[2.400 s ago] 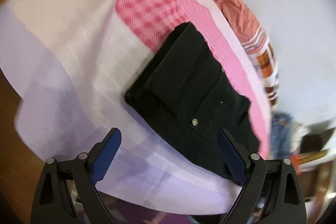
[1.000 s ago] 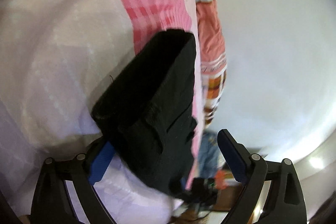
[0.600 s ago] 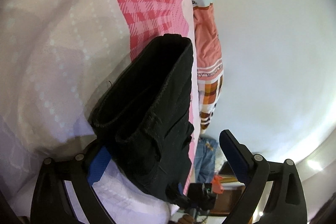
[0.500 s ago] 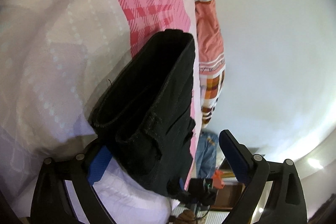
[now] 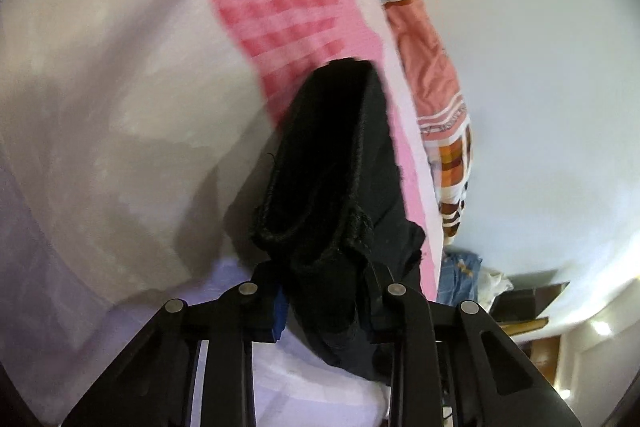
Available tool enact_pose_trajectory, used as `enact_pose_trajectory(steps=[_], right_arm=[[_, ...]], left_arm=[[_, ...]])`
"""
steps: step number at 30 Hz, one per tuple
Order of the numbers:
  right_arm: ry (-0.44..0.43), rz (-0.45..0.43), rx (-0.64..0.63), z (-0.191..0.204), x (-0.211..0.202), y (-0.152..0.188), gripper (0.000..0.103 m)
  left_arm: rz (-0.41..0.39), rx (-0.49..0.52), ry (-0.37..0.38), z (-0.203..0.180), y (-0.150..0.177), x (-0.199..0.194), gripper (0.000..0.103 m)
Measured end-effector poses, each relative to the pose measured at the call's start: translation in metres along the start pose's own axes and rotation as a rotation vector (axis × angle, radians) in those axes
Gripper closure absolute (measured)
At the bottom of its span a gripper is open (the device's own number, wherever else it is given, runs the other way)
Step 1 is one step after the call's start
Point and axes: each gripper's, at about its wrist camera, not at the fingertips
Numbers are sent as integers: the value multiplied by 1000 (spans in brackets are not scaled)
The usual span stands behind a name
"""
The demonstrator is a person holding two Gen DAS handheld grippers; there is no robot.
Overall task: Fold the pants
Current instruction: 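Grasp the trouser waistband with the left gripper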
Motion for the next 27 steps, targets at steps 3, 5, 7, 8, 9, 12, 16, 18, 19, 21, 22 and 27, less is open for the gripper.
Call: enact_pose_trajectory(steps=[3, 5, 7, 8, 9, 12, 16, 18, 19, 21, 22, 27], right_arm=[[-4, 1, 1, 0, 0, 0, 47], [-3, 1, 2, 0, 0, 0, 47], [-3, 1, 4, -1, 1, 0, 47], [-6, -1, 4, -1, 0, 0, 47], [-11, -2, 7, -1, 0, 0, 46], [-36, -11, 24, -3, -1, -1, 44], [-63, -19, 45, -6, -3, -2, 44], [-63, -18, 44, -6, -2, -2, 44], [-61, -18, 44, -6, -2, -2, 44], [-60, -16, 44, -6, -2, -2, 44], [-61, -17, 45, -6, -2, -3, 44], [-59, -17, 60, -6, -2, -4, 44]], left_arm=[[-23, 64, -11, -18, 1, -5, 75], [-38, 68, 4, -24, 3, -9, 75], [-55, 84, 11, -32, 5, -12, 75], [-60, 95, 21, -37, 6, -14, 75], [-64, 106, 20, -40, 8, -15, 75], [-75, 136, 15, -52, 9, -16, 75], [-87, 132, 20, -59, 9, -17, 75], [-92, 132, 9, -59, 9, -16, 75], [-92, 129, 7, -57, 9, -16, 75], [-94, 112, -11, -52, 8, -15, 75], [-95, 108, -19, -50, 7, -13, 75], [-102, 70, -49, -34, 7, -11, 75]])
Point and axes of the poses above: each gripper's, at about its wrist camera, not at the fingertips, and x roughly the way its jaws point, z to its left, y to its underside, and after that the axes turned 10 degrees about -y, right-handed
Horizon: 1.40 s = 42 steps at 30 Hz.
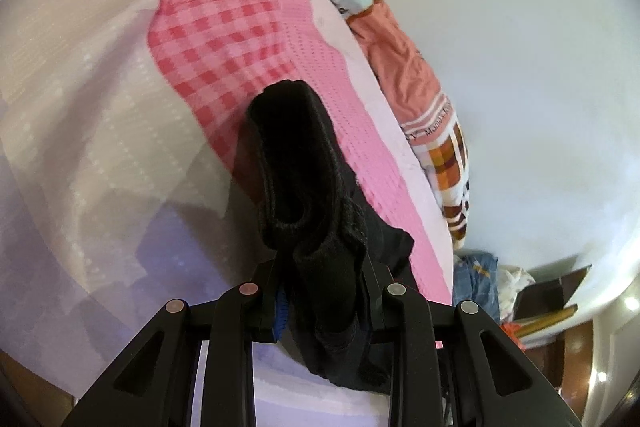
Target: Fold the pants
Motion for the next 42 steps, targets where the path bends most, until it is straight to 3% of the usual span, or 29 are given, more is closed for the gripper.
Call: enact_pose_trajectory(steps=[5, 9, 13, 19, 24, 31, 37, 42], right_arm=[[-10, -1, 17, 0, -1, -1, 42], [-24, -9, 41, 5, -9, -4, 29], [-6, -40, -13, 26, -33, -8, 10], [4, -122, -21, 35, -87, -15, 6], [-69, -197, 27, 24, -126, -22, 6], [-167, -214, 89, 12, -146, -29, 6], [-203, -240, 133, 4, -158, -32, 1], [-239, -247, 180, -7, -160, -36, 0]], left_arm=[[-38, 76, -7, -19, 5, -8, 75], [-69, 141, 5, -50, 7, -13, 75], [-96, 247, 16, -94, 19, -17, 75], [-78, 440, 78, -172, 54, -9, 75], [-7, 571, 134, -230, 89, 15, 75], [137, 713, 168, -286, 148, 69, 75], [271, 816, 151, -309, 203, 118, 75], [327, 909, 122, -313, 238, 141, 75]])
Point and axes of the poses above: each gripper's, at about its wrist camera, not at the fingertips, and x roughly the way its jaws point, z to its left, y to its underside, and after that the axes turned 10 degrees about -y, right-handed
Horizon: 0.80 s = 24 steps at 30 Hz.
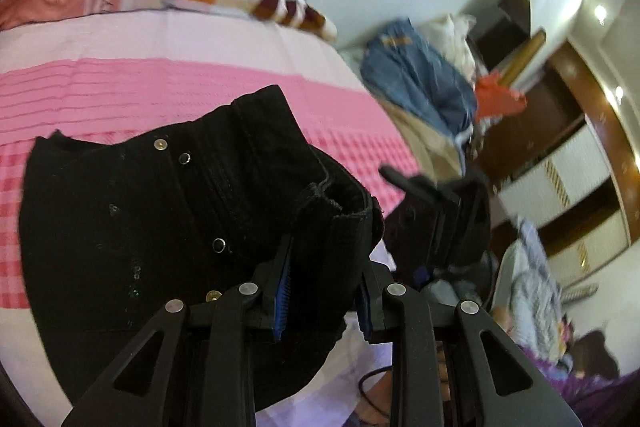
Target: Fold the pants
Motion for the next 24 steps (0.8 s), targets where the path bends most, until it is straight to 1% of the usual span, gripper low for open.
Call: enact_pose_trajectory(steps=[5, 9, 15, 19, 22, 24], right_arm=[[-21, -12, -5, 5, -5, -4, 0], [-29, -24, -5, 7, -11, -9, 0], [-22, -27, 13, 4, -17, -10, 0], [-8, -48, -12, 12, -28, -11, 0], [-10, -72, -29, 17, -38, -12, 0], [-15, -89, -39, 20, -43, -14, 0]], left_arm=[[31, 41, -4, -11, 7, 18, 75], [40, 74, -14, -16, 9, 25, 75], [62, 123, -30, -18, 18, 34, 75], [64, 161, -44, -21, 22, 36, 75], [81, 197, -64, -25, 27, 42, 71], [103, 239, -85, -33, 33, 47, 64]])
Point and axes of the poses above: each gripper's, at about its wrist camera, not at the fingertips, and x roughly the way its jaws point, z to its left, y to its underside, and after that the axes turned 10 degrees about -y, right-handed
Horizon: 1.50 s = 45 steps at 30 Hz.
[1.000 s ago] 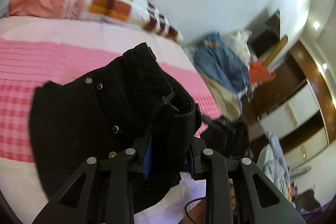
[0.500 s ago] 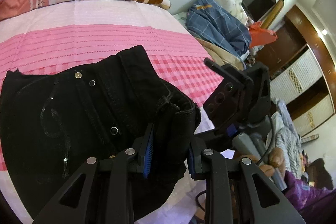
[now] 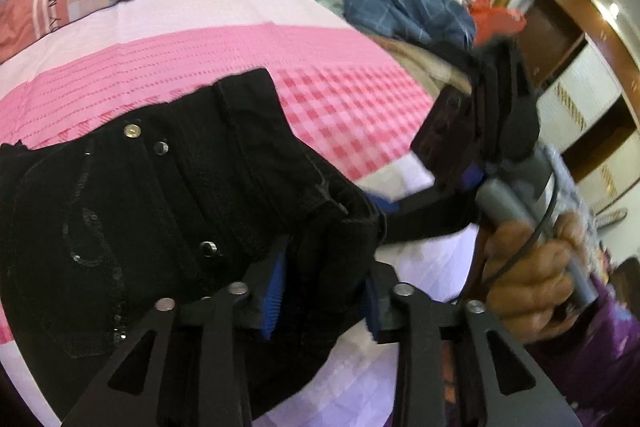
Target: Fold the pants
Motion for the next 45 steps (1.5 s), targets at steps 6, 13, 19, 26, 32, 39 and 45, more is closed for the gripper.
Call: enact_pose_trajectory(steps=[6, 13, 19, 26, 32, 39, 45], right_arm=[[-6, -34, -33, 13, -12, -1, 0], [40, 46, -178, 51, -15, 35, 0], [84, 126, -145, 30, -9, 82, 0], [143, 86, -100, 7, 9, 73, 1], [275, 51, -175, 15, 33, 69, 0], [428, -45, -316, 20, 50, 81, 2], [548, -15, -387, 16, 68, 78, 82]], left_arm=[[-14, 108, 51, -24, 6, -11, 32], [-147, -204, 66, 66, 11, -78, 31], [-182, -482, 0, 153, 51, -99, 31], [-158, -526, -19, 173, 76, -101, 31], [-115, -530, 8, 163, 77, -86, 31], [-99, -509, 16, 158, 75, -85, 31], [-97, -552, 25, 166, 78, -85, 30]])
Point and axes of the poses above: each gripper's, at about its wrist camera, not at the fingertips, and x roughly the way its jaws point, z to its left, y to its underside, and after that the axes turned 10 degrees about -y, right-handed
